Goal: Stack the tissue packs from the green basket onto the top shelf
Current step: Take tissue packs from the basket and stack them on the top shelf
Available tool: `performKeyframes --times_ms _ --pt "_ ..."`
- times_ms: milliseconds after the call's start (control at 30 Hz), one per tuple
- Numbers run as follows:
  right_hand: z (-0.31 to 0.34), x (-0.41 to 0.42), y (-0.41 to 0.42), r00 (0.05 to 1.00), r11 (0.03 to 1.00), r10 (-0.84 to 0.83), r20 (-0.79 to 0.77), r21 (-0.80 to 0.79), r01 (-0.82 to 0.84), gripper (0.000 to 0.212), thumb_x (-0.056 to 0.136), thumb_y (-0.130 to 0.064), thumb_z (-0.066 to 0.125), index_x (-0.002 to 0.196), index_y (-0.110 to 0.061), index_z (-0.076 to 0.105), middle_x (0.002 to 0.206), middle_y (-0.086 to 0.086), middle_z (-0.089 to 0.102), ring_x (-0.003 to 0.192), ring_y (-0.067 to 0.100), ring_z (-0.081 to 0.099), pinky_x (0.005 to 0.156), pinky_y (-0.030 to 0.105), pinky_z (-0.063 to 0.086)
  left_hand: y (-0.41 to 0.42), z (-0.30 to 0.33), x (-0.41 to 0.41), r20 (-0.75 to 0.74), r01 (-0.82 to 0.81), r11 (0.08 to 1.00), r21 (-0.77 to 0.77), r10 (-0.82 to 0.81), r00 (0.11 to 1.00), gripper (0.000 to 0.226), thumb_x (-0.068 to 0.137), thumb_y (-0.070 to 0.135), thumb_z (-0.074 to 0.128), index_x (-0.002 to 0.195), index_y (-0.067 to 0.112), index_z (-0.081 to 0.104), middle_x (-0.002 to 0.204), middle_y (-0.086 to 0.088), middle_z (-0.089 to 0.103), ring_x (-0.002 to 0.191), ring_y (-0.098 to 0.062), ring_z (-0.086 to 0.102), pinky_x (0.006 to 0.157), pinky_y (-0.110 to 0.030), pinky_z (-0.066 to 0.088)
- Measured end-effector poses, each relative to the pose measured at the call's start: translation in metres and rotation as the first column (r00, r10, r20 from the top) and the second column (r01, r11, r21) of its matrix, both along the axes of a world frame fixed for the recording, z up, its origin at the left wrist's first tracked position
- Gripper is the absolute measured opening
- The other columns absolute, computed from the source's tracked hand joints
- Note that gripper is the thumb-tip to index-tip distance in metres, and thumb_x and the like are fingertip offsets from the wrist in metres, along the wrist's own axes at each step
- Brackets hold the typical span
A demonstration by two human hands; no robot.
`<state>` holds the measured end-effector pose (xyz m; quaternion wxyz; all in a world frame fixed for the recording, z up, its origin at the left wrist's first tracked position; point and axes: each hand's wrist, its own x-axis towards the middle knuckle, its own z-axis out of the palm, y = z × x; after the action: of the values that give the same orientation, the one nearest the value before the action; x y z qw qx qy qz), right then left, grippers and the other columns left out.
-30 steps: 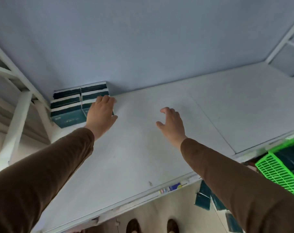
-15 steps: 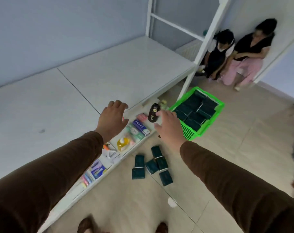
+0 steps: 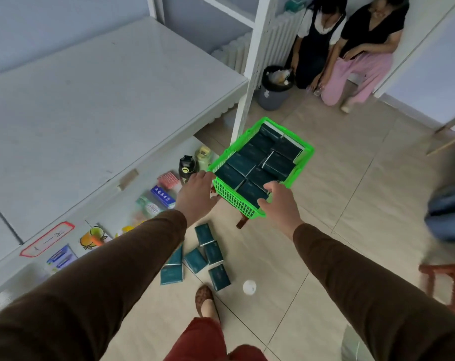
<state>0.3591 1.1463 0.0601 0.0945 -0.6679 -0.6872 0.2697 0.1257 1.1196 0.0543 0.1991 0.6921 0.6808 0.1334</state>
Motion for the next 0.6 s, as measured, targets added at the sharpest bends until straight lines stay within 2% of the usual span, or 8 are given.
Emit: performKeyframes --times_ms 167,367,533,600 --pt "-0.026 0.055 0.067 0.969 0.964 -0.222 -0.11 -0.174 0.201 0.048 0.091 -0.022 0.067 0.134 -0.009 0.051 0.131 0.01 0.057 0.12 0.026 0.056 0.098 0.033 0.043 0.08 -0.023 0.046 0.067 0.019 0.991 -0.13 -0.01 0.998 0.058 0.086 0.028 0.069 0.138 0.013 0.045 0.133 -0.009 0.05 0.122 -0.028 0.047 0.1 -0.04 0.041" --pt "-0.068 0.107 0.172 0.879 0.876 -0.437 -0.189 -0.308 0.37 0.052 0.09 -0.028 0.068 0.135 -0.011 0.048 0.132 0.011 0.057 0.116 0.026 0.058 0.085 0.026 0.04 0.171 -0.057 0.099 0.101 0.061 0.967 -0.247 -0.037 0.994 0.075 0.085 0.036 0.072 0.146 0.012 0.037 0.148 -0.009 0.042 0.135 -0.028 0.038 0.111 -0.038 0.033" --pt "-0.12 0.134 0.269 0.845 0.817 -0.511 -0.159 -0.394 0.421 0.067 0.092 -0.035 0.067 0.143 0.0 0.042 0.139 0.019 0.054 0.127 0.031 0.053 0.098 0.033 0.041 0.254 -0.102 0.145 0.082 0.02 0.93 -0.368 0.011 0.997 0.094 0.079 0.046 0.076 0.152 0.013 0.027 0.155 -0.01 0.034 0.141 -0.028 0.032 0.114 -0.042 0.031" --pt "-0.144 0.142 0.3 0.846 0.792 -0.52 -0.12 -0.44 0.424 0.071 0.093 -0.04 0.066 0.142 0.005 0.04 0.142 0.022 0.051 0.13 0.033 0.05 0.098 0.034 0.04 0.284 -0.125 0.164 0.083 -0.003 0.906 -0.423 0.042 0.996 0.1 0.077 0.049 0.078 0.153 0.012 0.024 0.156 -0.011 0.032 0.142 -0.029 0.032 0.114 -0.042 0.031"
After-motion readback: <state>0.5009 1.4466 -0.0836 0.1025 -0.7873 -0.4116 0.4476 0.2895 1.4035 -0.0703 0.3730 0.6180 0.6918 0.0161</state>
